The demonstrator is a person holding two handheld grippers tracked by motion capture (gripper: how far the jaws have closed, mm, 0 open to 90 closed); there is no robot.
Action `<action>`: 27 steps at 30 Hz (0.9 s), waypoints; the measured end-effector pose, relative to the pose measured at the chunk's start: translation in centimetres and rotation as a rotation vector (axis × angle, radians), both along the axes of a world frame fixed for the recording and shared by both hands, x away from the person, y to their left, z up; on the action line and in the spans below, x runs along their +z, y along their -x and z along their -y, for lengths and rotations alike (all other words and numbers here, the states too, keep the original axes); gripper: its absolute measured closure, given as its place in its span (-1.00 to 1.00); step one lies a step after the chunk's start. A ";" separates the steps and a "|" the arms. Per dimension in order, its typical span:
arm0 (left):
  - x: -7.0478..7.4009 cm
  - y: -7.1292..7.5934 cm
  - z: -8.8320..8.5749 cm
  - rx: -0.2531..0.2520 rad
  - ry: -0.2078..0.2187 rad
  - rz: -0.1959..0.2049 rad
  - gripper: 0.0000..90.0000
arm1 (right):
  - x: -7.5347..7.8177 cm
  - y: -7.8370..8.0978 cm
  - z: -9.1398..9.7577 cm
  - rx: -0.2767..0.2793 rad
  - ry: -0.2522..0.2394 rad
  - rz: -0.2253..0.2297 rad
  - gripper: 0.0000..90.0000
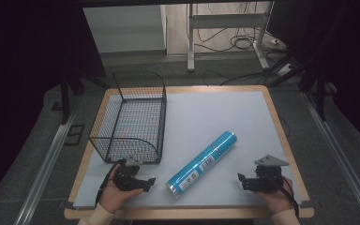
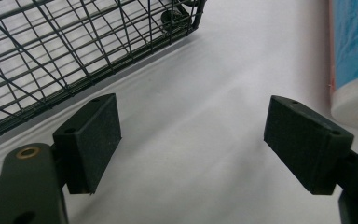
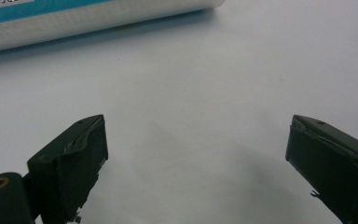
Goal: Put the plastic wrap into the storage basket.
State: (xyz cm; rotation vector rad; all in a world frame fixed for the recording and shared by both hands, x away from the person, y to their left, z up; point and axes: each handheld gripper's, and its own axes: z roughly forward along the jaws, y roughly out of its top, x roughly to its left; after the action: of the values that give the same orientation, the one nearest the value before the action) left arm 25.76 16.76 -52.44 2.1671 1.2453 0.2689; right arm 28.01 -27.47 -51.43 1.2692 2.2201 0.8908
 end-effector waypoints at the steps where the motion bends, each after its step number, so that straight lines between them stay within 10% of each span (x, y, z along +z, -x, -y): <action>1: 0.1 0.0 0.0 0.003 0.001 0.001 -0.59 | 0.0 0.0 0.0 0.005 0.000 0.001 -0.87; 27: 4.6 1.7 2.0 -0.028 0.052 0.029 -0.61 | 0.5 0.9 0.3 0.020 -0.013 0.028 -0.79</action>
State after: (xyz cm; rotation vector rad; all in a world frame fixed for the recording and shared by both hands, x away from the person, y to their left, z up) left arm 24.03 14.75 -47.83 2.1268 1.1920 0.2529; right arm 27.09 -27.82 -50.95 1.2344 2.2123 0.9267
